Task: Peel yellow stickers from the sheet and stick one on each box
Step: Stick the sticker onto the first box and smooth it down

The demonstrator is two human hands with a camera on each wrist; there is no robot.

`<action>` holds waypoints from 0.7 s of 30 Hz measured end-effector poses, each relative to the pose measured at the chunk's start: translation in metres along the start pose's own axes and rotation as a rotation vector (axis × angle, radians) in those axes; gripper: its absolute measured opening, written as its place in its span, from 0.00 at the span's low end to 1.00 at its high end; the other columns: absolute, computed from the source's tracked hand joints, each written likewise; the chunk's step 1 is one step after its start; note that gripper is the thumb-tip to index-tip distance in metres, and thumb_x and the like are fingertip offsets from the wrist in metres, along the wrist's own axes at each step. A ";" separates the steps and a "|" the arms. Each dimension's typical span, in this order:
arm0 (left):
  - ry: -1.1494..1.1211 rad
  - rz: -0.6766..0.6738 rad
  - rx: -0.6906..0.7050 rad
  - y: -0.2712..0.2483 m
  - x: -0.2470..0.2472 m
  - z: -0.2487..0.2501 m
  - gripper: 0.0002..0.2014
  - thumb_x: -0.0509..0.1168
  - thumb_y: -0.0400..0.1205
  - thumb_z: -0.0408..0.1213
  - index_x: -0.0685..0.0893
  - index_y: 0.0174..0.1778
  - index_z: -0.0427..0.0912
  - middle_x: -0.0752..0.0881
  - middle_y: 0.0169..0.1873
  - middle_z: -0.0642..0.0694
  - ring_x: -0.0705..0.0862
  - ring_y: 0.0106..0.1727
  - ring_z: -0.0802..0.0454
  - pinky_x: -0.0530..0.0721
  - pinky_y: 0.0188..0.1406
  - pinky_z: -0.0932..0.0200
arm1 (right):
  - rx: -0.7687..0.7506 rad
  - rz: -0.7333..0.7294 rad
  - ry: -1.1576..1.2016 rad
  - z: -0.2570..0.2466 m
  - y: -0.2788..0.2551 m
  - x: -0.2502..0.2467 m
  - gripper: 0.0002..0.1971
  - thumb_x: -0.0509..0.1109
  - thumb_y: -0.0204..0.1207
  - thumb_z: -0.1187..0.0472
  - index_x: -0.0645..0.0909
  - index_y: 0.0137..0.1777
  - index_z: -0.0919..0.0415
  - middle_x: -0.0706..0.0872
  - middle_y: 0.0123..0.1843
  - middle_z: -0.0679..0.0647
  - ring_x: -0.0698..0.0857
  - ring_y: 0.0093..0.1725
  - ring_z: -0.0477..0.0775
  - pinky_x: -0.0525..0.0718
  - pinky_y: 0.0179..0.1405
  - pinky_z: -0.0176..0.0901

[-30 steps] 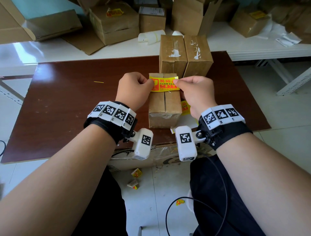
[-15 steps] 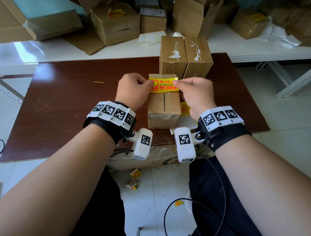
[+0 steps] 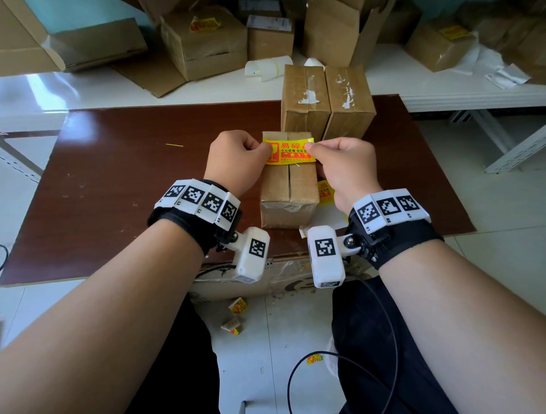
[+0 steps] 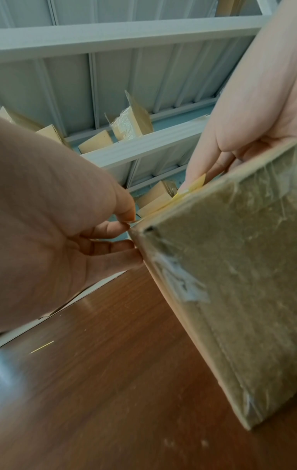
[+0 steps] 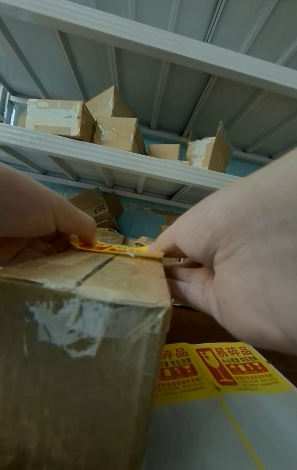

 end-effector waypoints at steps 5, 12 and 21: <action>-0.004 0.003 0.004 0.000 0.000 0.000 0.14 0.70 0.81 0.42 0.88 0.41 0.33 0.91 0.36 0.39 0.84 0.37 0.50 0.80 0.37 0.56 | 0.001 -0.003 0.000 0.000 0.000 0.001 0.06 0.88 0.79 0.57 0.94 0.43 0.54 0.97 0.46 0.50 0.94 0.53 0.47 0.87 0.55 0.44; 0.010 0.008 0.005 0.001 0.001 0.000 0.13 0.71 0.81 0.42 0.88 0.41 0.34 0.87 0.31 0.47 0.81 0.34 0.53 0.76 0.31 0.60 | 0.010 -0.002 -0.003 0.000 0.000 0.000 0.06 0.88 0.79 0.56 0.96 0.46 0.57 0.98 0.46 0.50 0.94 0.52 0.46 0.87 0.51 0.41; 0.010 0.022 0.011 0.002 0.004 -0.002 0.13 0.71 0.81 0.42 0.88 0.41 0.34 0.86 0.32 0.47 0.81 0.34 0.52 0.76 0.30 0.60 | 0.008 -0.008 0.004 0.000 -0.001 0.000 0.06 0.87 0.79 0.56 0.95 0.44 0.56 0.98 0.45 0.52 0.95 0.53 0.50 0.92 0.59 0.50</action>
Point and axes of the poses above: each hand's wrist, its own y-axis towards the middle knuckle, its own x-axis out of the palm, z = x × y, the point moved 2 cm from there along y, towards the middle knuckle
